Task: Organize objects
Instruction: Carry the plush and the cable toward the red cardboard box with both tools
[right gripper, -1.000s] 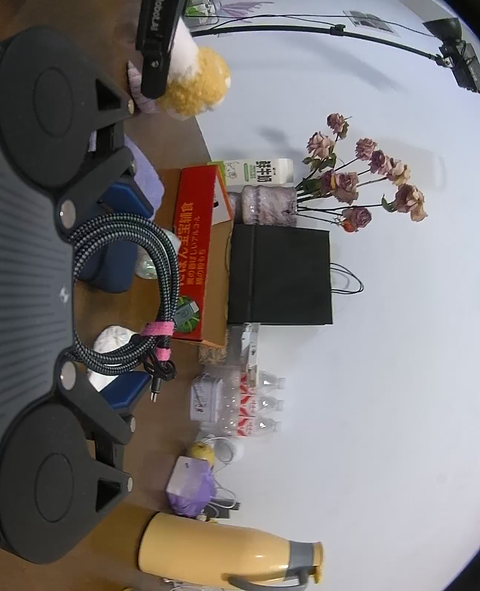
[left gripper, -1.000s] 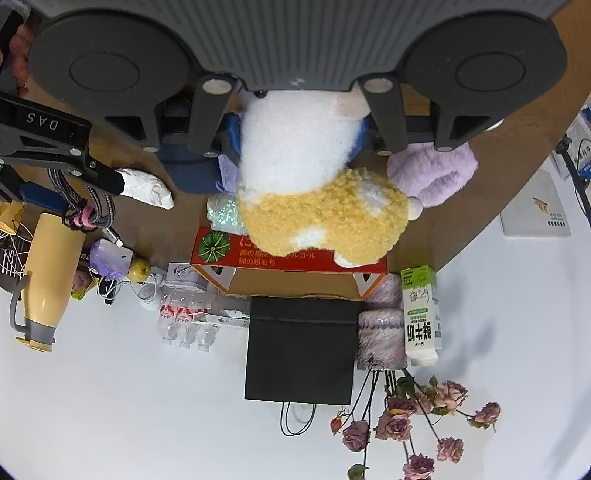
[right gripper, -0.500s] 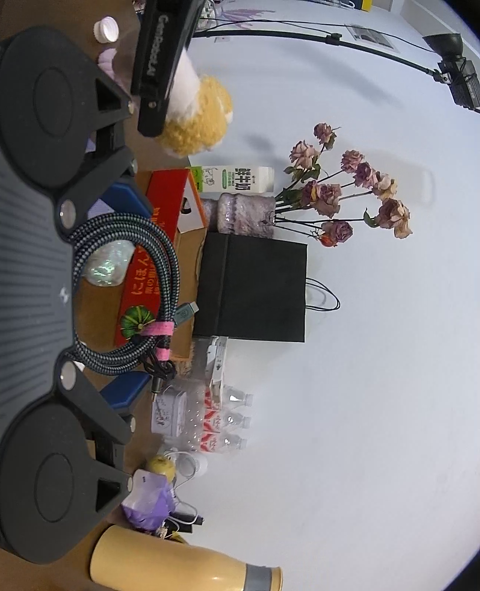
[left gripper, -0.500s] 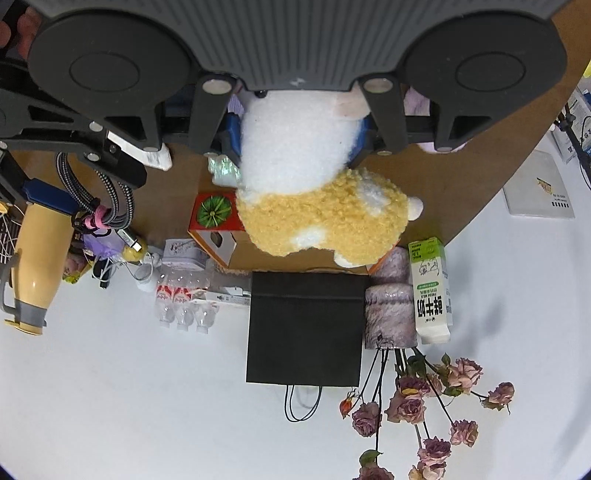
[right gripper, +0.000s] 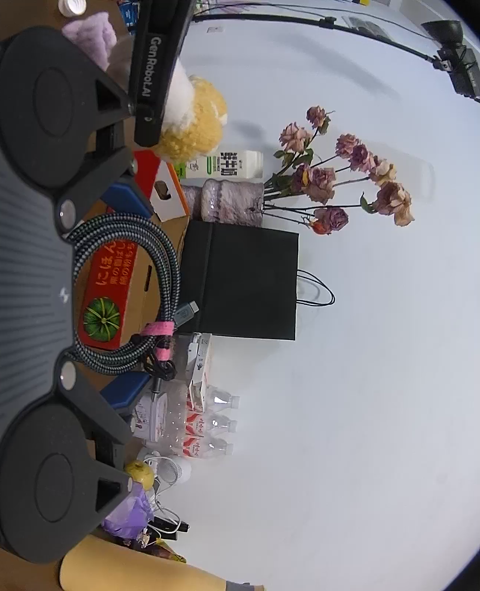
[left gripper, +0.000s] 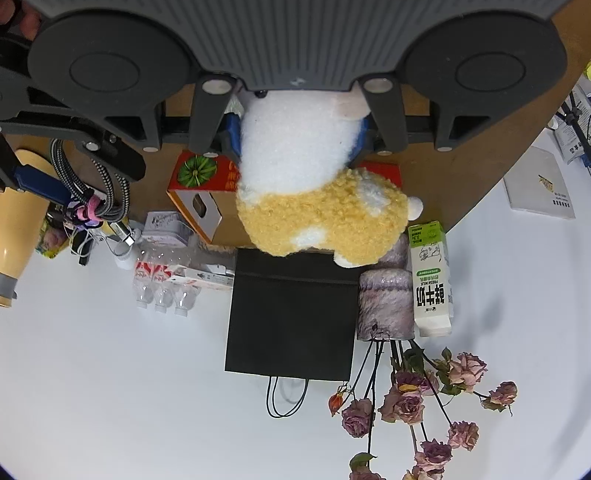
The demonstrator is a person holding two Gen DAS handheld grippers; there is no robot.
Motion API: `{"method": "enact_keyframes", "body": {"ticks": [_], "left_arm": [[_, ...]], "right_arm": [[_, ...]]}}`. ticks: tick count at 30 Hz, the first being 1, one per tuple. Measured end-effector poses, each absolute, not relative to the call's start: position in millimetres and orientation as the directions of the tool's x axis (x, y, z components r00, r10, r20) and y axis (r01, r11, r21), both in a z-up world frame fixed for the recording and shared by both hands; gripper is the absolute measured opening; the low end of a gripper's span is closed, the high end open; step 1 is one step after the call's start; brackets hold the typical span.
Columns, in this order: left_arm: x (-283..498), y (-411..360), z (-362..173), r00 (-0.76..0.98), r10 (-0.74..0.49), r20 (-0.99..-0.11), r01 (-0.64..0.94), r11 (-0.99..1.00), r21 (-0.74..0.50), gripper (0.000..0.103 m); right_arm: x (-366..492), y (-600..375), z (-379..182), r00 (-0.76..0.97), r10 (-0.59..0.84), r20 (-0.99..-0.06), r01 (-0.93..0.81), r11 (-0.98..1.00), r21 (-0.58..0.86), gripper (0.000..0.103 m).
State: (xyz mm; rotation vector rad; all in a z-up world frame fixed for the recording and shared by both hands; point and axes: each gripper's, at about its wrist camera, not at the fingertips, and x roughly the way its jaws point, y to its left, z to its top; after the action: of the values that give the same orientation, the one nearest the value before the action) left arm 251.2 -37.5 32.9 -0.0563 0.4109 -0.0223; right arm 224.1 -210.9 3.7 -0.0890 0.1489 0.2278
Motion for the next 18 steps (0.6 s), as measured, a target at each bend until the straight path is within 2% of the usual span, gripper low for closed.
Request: {"method": "enact_keyframes", "body": {"ticks": [13,18], "left_arm": [[317,-31,37,0.924,0.026,-0.382,-0.071,0.992,-0.104,0.054],[336,-31,43,0.936,0.072,-0.344,-0.108,0.990,-0.087,0.054]], "right_arm": [[286,-186,12,0.963,0.201,-0.179,-0.219,0.972,-0.089,0.089],[310,-174,13,0.962,0.195,-0.190,-0.215,0.973,-0.088,0.089]]}}
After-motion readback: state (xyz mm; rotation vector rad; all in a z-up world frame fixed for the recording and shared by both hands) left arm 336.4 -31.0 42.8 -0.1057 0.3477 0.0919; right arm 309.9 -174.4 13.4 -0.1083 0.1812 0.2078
